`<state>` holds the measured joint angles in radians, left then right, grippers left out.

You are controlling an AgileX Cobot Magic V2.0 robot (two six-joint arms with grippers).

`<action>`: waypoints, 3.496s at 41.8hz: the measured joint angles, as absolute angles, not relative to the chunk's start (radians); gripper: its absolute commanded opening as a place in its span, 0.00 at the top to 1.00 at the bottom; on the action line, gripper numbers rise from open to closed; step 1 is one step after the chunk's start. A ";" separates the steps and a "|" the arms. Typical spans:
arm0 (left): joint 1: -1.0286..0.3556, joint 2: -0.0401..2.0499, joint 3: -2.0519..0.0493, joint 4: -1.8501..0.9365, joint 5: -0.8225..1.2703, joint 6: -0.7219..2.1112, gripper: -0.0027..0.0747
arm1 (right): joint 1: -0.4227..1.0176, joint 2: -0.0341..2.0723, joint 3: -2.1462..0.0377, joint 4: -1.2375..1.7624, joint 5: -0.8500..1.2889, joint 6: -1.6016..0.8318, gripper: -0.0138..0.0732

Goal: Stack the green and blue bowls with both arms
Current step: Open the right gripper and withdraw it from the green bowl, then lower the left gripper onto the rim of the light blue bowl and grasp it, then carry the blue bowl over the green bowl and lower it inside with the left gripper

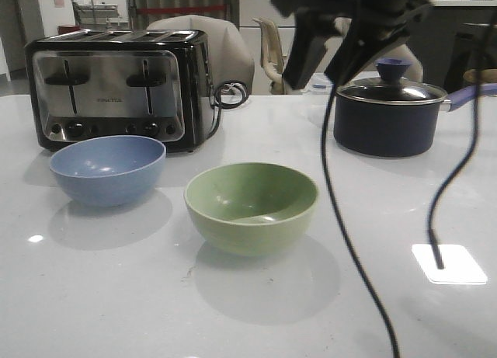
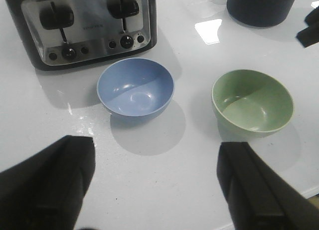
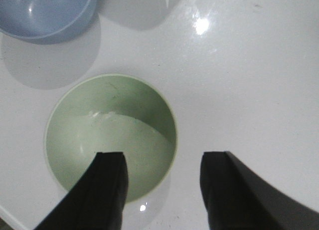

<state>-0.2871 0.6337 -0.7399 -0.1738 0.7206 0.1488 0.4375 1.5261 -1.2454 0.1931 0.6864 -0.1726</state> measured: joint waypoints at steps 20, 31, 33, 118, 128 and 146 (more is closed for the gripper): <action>-0.287 0.640 -0.740 -0.174 0.719 0.155 0.24 | 0.437 0.894 -0.831 0.188 0.708 -0.216 0.33; -0.289 0.821 -0.793 -0.138 0.725 0.159 0.24 | 0.437 0.774 -0.780 0.188 0.729 -0.217 0.33; -0.288 0.883 -0.826 -0.126 0.730 0.159 0.24 | 0.437 0.772 -0.780 0.188 0.729 -0.217 0.33; -0.284 1.917 -1.819 -0.200 1.129 0.253 0.84 | 0.437 0.772 -0.779 0.188 0.731 -0.219 0.33; -0.438 1.929 -1.822 -0.238 1.178 0.281 0.84 | 0.437 0.772 -0.779 0.188 0.731 -0.219 0.33; -0.538 2.071 -1.822 -0.238 1.148 0.291 0.84 | 0.437 0.772 -0.779 0.188 0.731 -0.219 0.33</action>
<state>-0.5383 2.0712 -1.8217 -0.2380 1.1480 0.2913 0.4375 0.7723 -0.7788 0.1882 0.7311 -0.2195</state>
